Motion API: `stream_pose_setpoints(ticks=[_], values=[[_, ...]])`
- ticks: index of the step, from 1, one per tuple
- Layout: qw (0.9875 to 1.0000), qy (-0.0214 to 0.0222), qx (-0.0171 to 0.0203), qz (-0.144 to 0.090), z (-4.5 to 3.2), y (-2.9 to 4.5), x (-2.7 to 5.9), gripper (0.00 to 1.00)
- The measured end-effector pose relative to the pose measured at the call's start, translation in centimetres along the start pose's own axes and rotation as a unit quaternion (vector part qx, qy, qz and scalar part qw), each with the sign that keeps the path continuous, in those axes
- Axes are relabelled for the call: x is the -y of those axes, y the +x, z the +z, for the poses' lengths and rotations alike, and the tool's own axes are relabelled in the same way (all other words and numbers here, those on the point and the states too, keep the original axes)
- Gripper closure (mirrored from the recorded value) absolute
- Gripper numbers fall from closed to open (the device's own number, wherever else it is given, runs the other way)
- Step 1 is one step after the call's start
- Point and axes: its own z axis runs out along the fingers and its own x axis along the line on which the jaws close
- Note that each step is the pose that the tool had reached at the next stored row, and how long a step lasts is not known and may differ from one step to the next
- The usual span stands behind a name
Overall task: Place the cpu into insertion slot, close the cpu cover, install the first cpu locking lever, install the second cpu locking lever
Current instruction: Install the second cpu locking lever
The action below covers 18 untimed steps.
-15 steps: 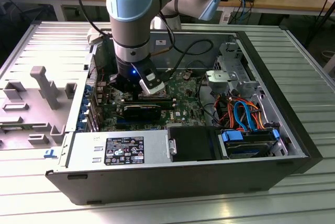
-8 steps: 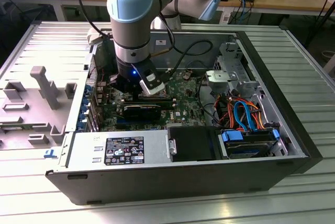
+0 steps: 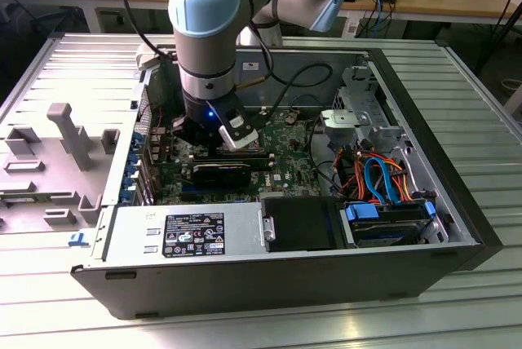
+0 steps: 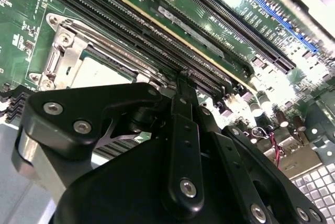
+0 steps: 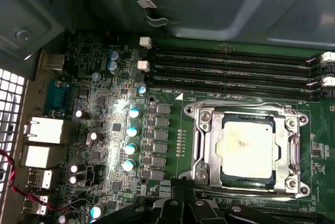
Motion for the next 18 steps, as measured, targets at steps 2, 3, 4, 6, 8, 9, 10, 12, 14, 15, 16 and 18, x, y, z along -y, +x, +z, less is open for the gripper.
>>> stream_pose_setpoints(ticks=[2, 3, 4, 6, 8, 9, 10, 12, 14, 15, 16, 18], values=[[1.0000, -0.0020, 0.0003, 0.000, -0.11, -0.01, 0.01, 0.89], [1.0000, -0.0045, 0.0005, 0.000, -0.18, -0.02, 0.01, 0.89], [0.9999, -0.0102, 0.0010, 0.000, -0.20, -0.03, -0.01, 0.89], [0.9996, -0.0280, 0.0025, 0.000, -0.25, -0.03, -0.03, 0.89], [0.9995, -0.0304, 0.0028, 0.000, -0.20, -0.04, -0.02, 0.89], [0.9995, -0.0321, 0.0027, 0.000, -0.15, -0.05, -0.01, 0.89], [0.9994, -0.0336, 0.0023, 0.000, -0.07, -0.08, 0.01, 0.89], [0.9991, -0.0424, 0.0022, 0.000, 0.07, -0.13, 0.02, 0.89], [0.9982, -0.0596, 0.0035, 0.000, 0.08, -0.11, 0.32, 0.89], [0.9979, -0.0649, 0.0039, 0.000, 0.07, -0.10, 0.40, 0.89], [0.9978, -0.0666, 0.0041, 0.000, -0.09, -0.10, 0.37, 0.89], [0.9978, -0.0666, 0.0041, 0.000, -0.96, -0.10, 0.26, 0.89]])
